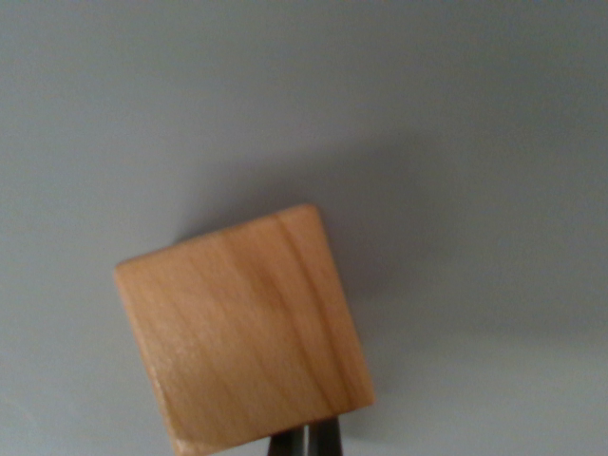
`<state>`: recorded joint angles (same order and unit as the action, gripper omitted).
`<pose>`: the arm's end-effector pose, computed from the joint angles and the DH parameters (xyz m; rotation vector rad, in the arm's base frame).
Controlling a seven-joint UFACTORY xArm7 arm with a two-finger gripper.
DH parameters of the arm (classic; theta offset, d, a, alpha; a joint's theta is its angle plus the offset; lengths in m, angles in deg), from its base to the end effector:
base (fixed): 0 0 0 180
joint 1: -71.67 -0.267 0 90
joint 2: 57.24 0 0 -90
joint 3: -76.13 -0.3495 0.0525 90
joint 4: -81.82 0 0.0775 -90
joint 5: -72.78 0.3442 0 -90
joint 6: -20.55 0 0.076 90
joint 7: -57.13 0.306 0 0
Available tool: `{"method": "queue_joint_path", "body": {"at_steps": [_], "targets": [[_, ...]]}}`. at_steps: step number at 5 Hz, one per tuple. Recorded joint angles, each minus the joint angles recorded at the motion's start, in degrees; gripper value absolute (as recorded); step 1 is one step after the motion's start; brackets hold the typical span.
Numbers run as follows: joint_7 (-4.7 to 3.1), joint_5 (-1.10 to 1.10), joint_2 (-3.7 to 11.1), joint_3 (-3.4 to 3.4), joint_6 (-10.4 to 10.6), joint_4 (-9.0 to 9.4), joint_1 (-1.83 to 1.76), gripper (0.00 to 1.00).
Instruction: Push wooden cube
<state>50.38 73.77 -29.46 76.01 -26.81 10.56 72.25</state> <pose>0.5576 -0.0014 0.0449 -3.1186 -0.1521 0.1042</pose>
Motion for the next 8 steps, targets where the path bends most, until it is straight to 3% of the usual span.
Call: {"method": "queue_joint_path", "body": {"at_steps": [1, 2, 3, 4, 5, 6, 7, 8], "targets": [[0.03, -0.02, 1.67, 0.00, -1.0, -2.71, -0.01, 1.00], [0.03, -0.02, 1.67, 0.00, -1.0, -2.71, -0.01, 1.00], [0.07, -0.04, 3.30, 0.00, -2.1, -5.35, -0.01, 1.00], [0.07, -0.04, 3.30, 0.00, -2.1, -5.35, -0.01, 1.00], [0.10, -0.06, 4.86, 0.00, -3.0, -7.89, -0.02, 1.00], [0.10, -0.06, 4.86, 0.00, -3.0, -7.89, -0.02, 1.00], [0.13, -0.08, 6.32, 0.00, -3.9, -10.26, -0.02, 1.00], [0.13, -0.08, 6.32, 0.00, -3.9, -10.26, -0.02, 1.00]]}}
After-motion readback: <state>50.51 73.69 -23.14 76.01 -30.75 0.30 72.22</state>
